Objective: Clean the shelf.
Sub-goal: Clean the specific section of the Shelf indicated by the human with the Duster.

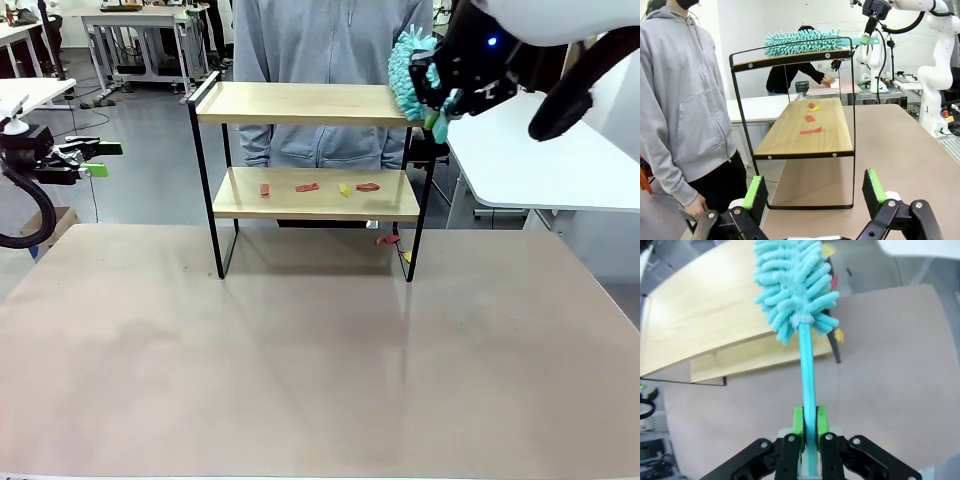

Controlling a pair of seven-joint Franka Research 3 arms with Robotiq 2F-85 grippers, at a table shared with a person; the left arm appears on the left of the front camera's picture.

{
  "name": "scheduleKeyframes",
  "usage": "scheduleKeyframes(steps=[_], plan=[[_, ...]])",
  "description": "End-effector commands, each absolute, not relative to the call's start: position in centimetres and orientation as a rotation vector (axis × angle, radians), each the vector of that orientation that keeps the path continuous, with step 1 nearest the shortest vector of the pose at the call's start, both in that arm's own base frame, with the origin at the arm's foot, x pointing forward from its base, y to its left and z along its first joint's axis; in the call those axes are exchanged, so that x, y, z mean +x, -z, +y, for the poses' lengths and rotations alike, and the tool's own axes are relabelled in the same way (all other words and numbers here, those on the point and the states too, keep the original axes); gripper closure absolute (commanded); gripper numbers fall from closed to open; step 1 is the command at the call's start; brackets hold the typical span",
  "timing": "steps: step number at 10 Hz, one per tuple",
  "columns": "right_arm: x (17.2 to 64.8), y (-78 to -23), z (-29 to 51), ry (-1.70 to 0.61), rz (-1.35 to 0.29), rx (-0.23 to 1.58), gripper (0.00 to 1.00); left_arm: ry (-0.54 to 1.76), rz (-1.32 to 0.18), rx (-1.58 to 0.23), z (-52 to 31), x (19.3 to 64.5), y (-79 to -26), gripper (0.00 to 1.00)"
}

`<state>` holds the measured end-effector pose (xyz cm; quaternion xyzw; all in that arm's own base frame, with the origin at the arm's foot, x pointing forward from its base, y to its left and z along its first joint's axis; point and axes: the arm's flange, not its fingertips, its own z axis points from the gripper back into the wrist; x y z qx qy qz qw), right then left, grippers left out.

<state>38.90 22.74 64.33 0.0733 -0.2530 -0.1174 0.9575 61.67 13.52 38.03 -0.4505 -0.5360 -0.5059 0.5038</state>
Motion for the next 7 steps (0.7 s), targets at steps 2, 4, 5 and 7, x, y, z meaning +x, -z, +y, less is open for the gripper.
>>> scheduleKeyframes(steps=[2, 4, 5, 7], plan=[[37.6, -65.2, 20.9, 0.213, -0.632, 0.131, 0.87, 1.232, -1.299, -1.083, 13.5, 61.4, -38.2, 0.00], [36.8, -66.7, 21.3, 0.196, -0.713, 0.128, 0.87, 1.232, -1.299, -1.083, 13.5, 61.4, -38.2, 0.00], [36.5, -67.3, 21.5, 0.186, -0.737, 0.134, 0.87, 1.232, -1.299, -1.083, 13.5, 61.4, -38.2, 0.00], [36.7, -67.7, 22.6, 0.199, -0.668, 0.154, 0.87, 1.232, -1.299, -1.083, 13.5, 61.4, -38.2, 0.00]])
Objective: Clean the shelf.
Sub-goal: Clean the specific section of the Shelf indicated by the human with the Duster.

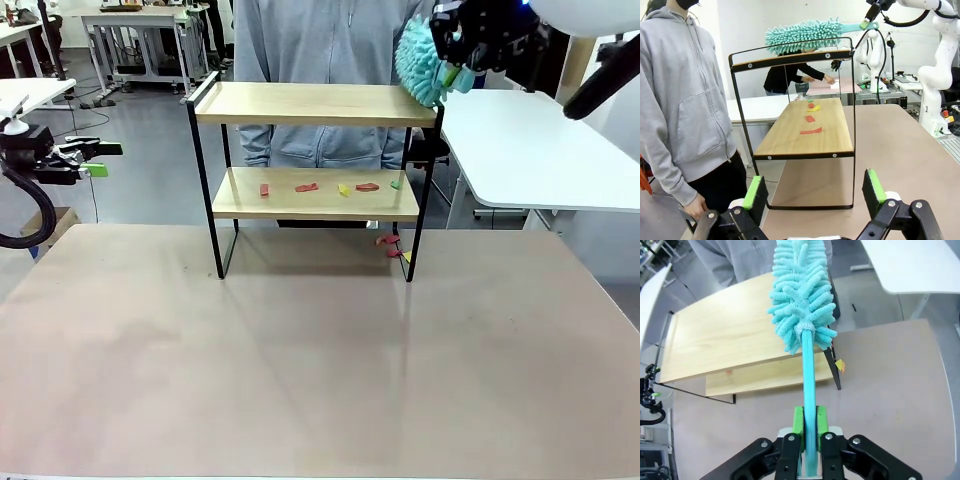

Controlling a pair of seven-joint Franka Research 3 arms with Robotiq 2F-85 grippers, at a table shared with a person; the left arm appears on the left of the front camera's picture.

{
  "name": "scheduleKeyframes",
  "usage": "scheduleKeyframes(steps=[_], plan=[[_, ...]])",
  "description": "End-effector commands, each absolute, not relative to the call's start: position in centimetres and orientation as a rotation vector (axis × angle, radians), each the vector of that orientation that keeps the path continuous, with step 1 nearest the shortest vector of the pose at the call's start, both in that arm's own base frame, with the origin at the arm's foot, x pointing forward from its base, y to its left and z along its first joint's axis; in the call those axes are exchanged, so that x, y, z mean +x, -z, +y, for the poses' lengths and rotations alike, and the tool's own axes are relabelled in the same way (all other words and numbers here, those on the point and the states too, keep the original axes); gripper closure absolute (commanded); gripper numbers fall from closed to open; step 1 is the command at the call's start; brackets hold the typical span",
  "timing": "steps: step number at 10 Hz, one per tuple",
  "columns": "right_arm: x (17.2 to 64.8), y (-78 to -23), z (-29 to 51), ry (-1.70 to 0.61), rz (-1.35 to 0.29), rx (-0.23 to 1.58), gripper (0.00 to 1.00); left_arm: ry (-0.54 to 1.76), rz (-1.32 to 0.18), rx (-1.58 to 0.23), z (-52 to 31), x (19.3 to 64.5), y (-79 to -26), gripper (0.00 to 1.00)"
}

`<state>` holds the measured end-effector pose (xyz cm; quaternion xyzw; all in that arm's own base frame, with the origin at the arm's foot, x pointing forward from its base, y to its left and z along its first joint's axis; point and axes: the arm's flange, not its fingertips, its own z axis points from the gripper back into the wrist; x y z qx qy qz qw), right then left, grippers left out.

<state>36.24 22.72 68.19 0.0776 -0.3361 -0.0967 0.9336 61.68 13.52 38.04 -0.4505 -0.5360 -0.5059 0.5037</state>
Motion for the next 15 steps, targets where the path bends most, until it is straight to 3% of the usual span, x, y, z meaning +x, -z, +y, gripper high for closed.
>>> scheduleKeyframes(steps=[1, 3, 5, 7, 10, 15], plan=[[36.7, -67.7, 22.6, 0.199, -0.668, 0.154, 0.87, 1.232, -1.299, -1.083, 13.5, 61.4, -38.2, 0.00], [36.4, -67.9, 22.8, 0.198, -0.679, 0.154, 0.87, 1.232, -1.299, -1.083, 13.5, 61.4, -38.2, 0.00], [35.2, -70.8, 20.9, 0.141, -0.826, 0.189, 0.87, 1.232, -1.299, -1.083, 13.5, 61.4, -38.2, 0.00], [34.8, -72.5, 19.8, 0.050, -0.828, 0.244, 0.87, 1.232, -1.299, -1.083, 13.5, 61.4, -38.2, 0.00], [33.7, -74.5, 18.6, -0.170, -0.762, 0.382, 0.87, 1.232, -1.299, -1.083, 13.5, 61.4, -38.2, 0.00], [28.7, -73.8, 19.7, -0.735, -0.565, 0.522, 0.87, 1.232, -1.299, -1.083, 13.5, 61.4, -38.2, 0.00]])
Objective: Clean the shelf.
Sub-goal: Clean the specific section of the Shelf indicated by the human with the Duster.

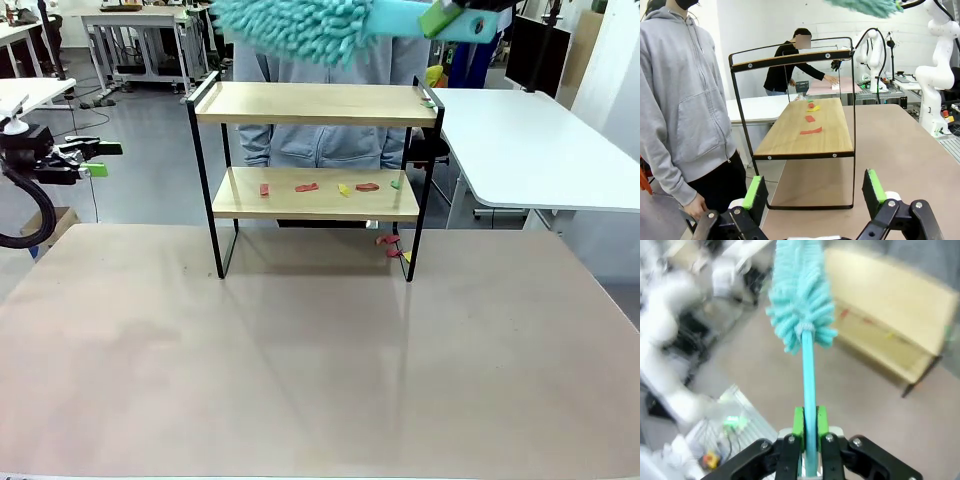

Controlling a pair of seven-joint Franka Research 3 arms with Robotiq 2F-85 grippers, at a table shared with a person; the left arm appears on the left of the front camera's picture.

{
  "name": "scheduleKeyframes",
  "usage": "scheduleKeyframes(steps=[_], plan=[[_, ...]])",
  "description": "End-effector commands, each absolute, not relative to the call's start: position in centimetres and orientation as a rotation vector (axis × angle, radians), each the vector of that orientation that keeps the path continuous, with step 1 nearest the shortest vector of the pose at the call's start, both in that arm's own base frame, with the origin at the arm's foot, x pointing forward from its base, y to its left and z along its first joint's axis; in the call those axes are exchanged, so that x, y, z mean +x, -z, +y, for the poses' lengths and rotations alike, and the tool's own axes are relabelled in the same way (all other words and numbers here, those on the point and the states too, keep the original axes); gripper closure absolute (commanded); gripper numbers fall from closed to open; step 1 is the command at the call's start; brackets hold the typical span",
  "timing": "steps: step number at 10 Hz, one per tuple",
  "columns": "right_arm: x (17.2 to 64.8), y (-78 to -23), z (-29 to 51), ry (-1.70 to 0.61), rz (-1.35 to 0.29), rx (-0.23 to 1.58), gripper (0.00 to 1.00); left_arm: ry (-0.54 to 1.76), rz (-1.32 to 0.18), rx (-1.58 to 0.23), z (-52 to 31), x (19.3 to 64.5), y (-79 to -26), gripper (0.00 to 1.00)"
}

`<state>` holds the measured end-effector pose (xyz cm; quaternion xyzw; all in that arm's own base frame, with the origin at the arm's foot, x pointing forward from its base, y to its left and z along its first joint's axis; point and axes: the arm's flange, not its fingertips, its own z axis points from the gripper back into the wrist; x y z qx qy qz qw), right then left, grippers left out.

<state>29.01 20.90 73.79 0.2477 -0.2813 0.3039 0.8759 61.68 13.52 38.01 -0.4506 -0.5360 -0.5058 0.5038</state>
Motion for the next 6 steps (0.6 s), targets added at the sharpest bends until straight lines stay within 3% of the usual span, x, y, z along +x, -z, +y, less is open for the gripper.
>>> scheduleKeyframes(steps=[1, 6], plan=[[27.4, -72.3, 20.3, -0.801, -0.531, 0.478, 0.87, 1.232, -1.299, -1.083, 13.5, 61.4, -38.2, 0.00], [24.4, -60.6, 18.7, -0.879, -0.417, 0.352, 0.87, 1.232, -1.299, -1.083, 13.5, 61.4, -38.2, 0.00]])
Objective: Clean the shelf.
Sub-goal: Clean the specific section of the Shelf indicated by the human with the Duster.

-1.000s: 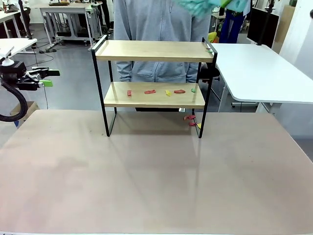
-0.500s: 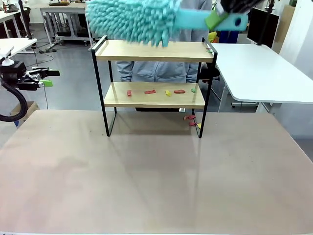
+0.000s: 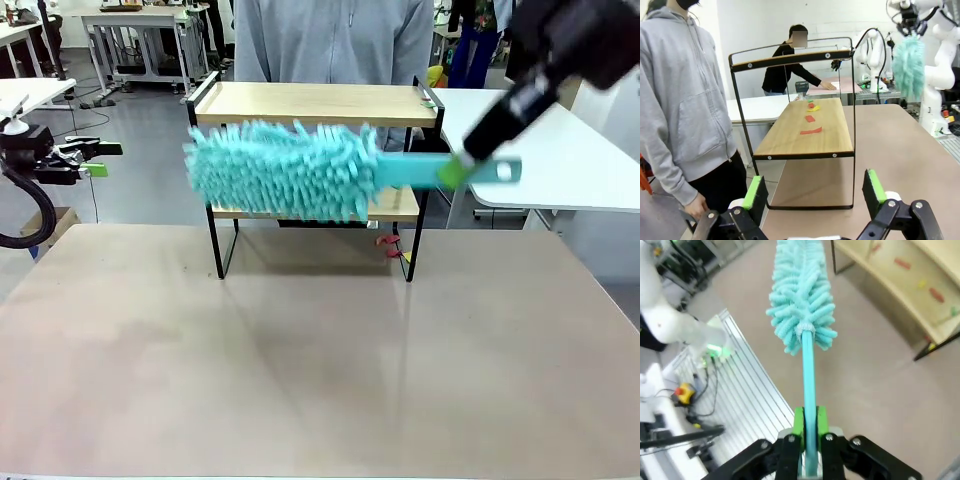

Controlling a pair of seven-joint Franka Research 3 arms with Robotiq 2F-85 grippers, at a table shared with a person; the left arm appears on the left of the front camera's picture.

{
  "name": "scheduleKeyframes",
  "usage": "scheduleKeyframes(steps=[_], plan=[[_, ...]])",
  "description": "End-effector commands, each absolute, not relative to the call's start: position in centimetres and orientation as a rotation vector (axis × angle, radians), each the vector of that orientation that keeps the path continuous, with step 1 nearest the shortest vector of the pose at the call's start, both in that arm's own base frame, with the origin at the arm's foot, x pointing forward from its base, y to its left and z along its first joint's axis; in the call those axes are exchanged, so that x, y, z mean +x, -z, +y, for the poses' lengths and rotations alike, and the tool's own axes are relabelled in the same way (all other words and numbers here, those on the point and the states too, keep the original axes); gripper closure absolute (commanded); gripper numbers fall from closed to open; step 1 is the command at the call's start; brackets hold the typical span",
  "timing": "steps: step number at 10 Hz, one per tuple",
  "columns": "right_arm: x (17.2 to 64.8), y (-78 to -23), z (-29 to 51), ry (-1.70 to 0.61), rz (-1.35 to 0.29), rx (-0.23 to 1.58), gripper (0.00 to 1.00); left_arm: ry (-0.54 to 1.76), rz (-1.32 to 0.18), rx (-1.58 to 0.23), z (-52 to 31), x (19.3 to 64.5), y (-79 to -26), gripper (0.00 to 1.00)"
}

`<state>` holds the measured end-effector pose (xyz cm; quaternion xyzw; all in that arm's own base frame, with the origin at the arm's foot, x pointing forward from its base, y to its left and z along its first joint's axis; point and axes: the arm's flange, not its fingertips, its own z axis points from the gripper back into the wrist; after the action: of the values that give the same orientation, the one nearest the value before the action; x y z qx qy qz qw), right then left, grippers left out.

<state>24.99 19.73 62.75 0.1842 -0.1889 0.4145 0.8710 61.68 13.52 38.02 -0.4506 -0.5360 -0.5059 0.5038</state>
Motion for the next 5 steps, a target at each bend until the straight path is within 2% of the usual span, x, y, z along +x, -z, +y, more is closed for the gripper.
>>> scheduleKeyframes(steps=[1, 5], plan=[[24.1, -57.9, 17.9, -0.866, -0.393, 0.369, 0.87, 1.232, -1.299, -1.083, 13.5, 61.4, -38.2, 0.00], [23.4, -49.1, 13.3, -0.830, -0.299, 0.434, 0.87, 1.232, -1.299, -1.083, 13.5, 61.4, -38.2, 0.00]])
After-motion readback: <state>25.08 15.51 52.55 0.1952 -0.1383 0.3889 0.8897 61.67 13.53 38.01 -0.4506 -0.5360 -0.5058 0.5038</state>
